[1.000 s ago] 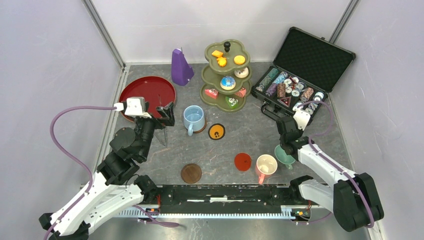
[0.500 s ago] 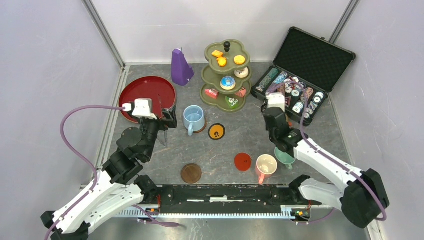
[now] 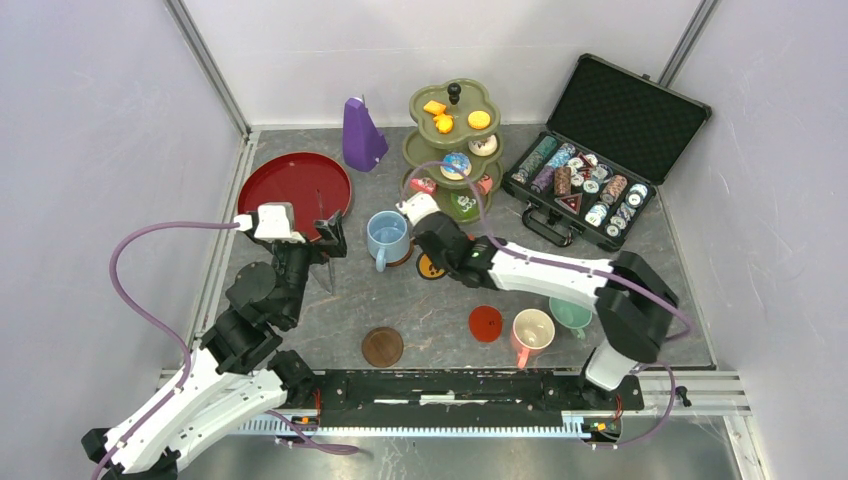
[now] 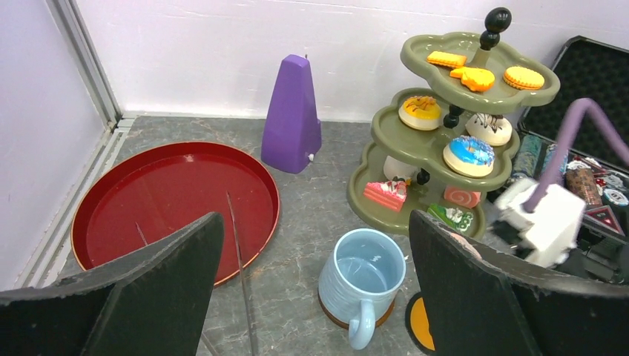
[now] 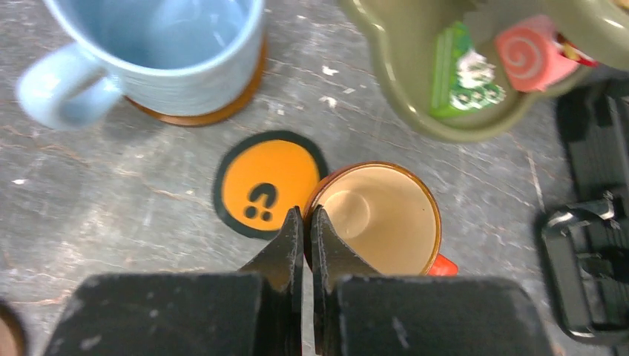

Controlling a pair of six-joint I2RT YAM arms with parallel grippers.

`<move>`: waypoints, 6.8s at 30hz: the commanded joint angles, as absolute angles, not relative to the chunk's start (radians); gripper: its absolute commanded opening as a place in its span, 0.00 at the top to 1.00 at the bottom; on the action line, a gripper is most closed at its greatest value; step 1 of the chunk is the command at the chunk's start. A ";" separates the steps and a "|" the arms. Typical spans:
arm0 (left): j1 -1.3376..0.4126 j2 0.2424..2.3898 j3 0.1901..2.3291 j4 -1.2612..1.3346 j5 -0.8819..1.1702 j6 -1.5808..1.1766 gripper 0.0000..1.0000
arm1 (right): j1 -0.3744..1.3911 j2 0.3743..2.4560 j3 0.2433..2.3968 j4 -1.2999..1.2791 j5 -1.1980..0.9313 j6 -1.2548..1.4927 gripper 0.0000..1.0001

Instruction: Serve the afternoon tea

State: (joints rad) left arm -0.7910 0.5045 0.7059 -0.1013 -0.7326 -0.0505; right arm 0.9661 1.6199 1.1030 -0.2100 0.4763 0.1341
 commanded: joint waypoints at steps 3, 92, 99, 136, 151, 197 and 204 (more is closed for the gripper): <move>-0.784 0.496 0.701 -0.073 -0.762 -0.001 0.00 | 1.020 1.751 1.260 -0.247 0.467 0.152 1.00; -0.755 0.536 0.704 -0.103 -0.696 -0.035 0.00 | 0.887 1.479 0.837 -0.290 0.397 0.133 0.21; -0.752 0.546 0.704 -0.092 -0.679 -0.038 0.00 | 0.818 1.266 0.604 -0.312 0.203 0.204 0.11; -0.736 0.587 0.706 -0.098 -0.661 -0.052 0.00 | 0.725 1.179 0.796 -0.185 0.351 0.137 0.02; -0.716 0.577 0.706 -0.086 -0.610 -0.078 0.00 | 0.694 1.124 0.804 -1.000 0.784 1.294 0.06; -0.716 0.561 0.704 -0.100 -0.649 -0.072 0.00 | 0.864 1.481 1.002 -0.287 0.263 -0.139 1.00; -0.716 0.558 0.701 -0.100 -0.655 -0.070 0.00 | 0.910 1.545 1.015 -0.275 0.273 -0.124 1.00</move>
